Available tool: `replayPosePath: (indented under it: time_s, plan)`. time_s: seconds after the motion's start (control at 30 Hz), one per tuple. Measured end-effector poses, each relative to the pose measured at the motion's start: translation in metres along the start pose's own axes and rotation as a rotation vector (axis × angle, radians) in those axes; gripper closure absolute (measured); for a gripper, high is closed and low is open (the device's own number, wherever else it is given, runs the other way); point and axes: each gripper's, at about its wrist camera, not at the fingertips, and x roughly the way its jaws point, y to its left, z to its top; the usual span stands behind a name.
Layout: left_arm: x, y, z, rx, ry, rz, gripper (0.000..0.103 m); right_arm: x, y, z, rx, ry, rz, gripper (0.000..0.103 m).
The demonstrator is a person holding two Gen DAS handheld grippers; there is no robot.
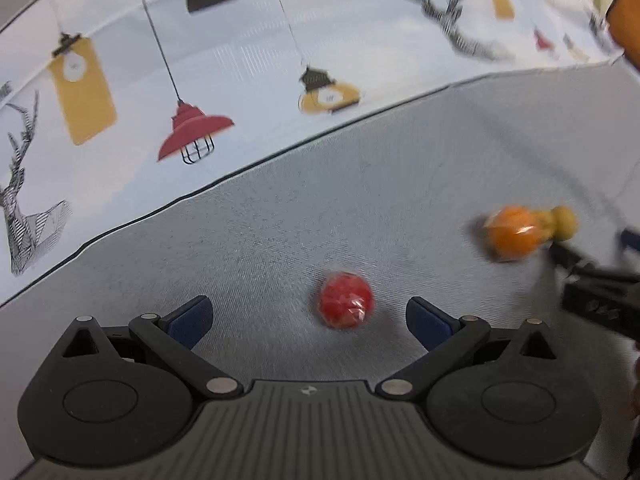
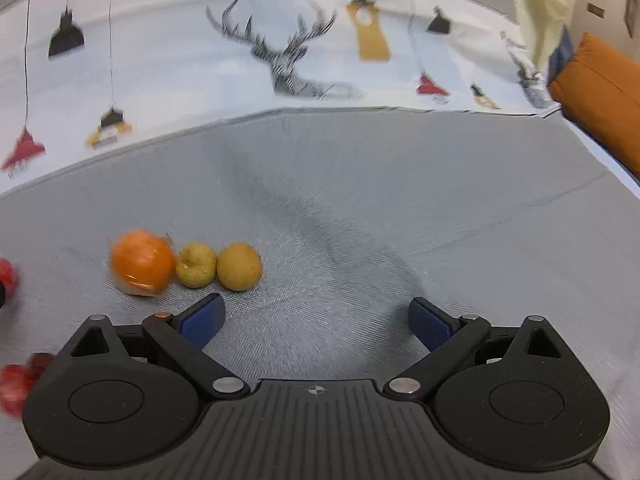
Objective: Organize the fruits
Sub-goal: 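Grasp a small yellow fruit with the right tool while the left tool grasps a plastic-wrapped red fruit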
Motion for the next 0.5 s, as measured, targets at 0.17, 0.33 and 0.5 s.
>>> replayPosePath:
  time_s: [0.17,0.33,0.5]
  plan:
    - [0.007,0.008,0.007,-0.013,0.011,-0.086,0.071,0.008,0.012,0.003,-0.064,-0.077,0.098,0.048]
    - [-0.015,0.011,-0.002,0.030,-0.036,-0.062,0.071,-0.004,0.012,0.005,-0.041,-0.046,0.099,0.077]
    - [-0.087,0.022,-0.030,0.038,-0.092,-0.086,0.071,-0.062,-0.021,-0.004,0.158,-0.050,0.048,0.077]
